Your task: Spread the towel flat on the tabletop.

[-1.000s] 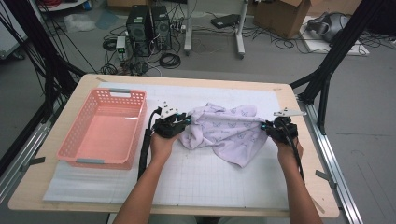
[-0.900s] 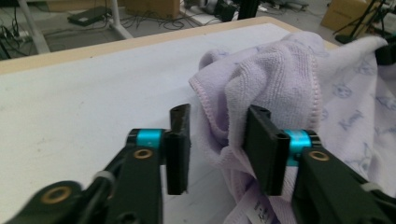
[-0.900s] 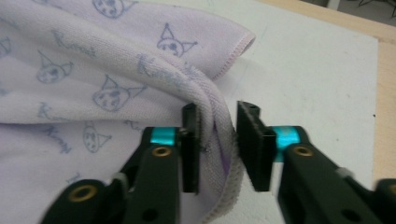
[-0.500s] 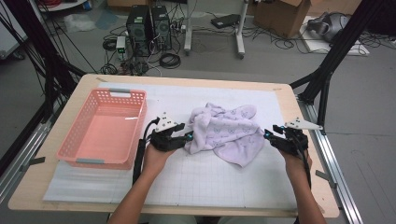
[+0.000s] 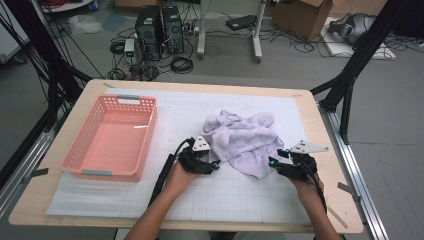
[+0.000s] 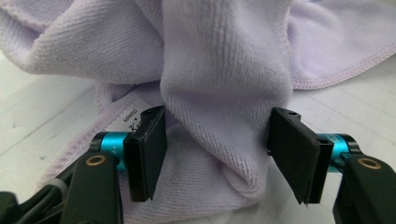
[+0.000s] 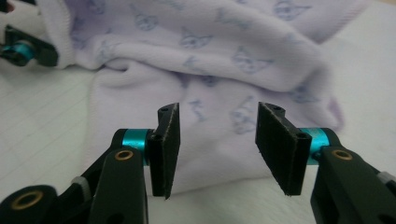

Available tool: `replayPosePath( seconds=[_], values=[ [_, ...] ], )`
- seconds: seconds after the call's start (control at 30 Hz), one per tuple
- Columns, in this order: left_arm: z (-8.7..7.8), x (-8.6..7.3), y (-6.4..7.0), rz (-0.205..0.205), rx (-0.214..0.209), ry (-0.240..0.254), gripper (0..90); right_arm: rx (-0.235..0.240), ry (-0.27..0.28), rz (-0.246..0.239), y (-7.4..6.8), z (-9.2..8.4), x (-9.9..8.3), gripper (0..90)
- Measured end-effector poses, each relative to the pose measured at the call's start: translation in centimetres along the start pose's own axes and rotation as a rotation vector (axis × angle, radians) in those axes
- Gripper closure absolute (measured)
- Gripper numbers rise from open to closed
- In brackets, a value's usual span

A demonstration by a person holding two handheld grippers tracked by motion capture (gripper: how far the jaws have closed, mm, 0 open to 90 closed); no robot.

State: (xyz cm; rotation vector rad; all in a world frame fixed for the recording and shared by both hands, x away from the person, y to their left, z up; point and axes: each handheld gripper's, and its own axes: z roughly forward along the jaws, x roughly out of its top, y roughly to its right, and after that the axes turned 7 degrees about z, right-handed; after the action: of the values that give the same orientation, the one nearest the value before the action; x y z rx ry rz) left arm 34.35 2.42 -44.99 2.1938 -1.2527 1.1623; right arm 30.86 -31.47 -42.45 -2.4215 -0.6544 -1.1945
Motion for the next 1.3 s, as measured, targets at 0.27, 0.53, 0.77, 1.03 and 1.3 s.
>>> replayPosePath(
  seconds=[0.27, 0.53, 0.77, 1.03, 1.3],
  values=[
    [-0.7, 0.0, -0.5, -0.036, -0.036, 0.017, 77.6, 0.115, -0.090, -0.065, -3.5, 2.8, 0.1, 46.9],
    [-3.1, 0.1, -2.0, -0.130, -0.036, 0.148, 77.8, 0.186, -0.152, -0.130, -6.3, 5.3, 0.2, 53.3],
    [-4.9, -0.1, -3.0, -0.202, -0.056, 0.223, 77.6, 0.178, -0.178, -0.168, -6.7, 5.2, 0.4, 86.1],
    [-6.2, -0.5, -4.1, -0.234, -0.054, 0.225, 77.3, 0.319, -0.216, -0.229, -6.0, 2.1, -0.8, 87.3],
    [-4.5, -0.4, -3.6, -0.246, -0.039, 0.181, 75.1, 0.353, -0.182, -0.182, -3.4, -2.1, -2.1, 87.3]
  ],
)
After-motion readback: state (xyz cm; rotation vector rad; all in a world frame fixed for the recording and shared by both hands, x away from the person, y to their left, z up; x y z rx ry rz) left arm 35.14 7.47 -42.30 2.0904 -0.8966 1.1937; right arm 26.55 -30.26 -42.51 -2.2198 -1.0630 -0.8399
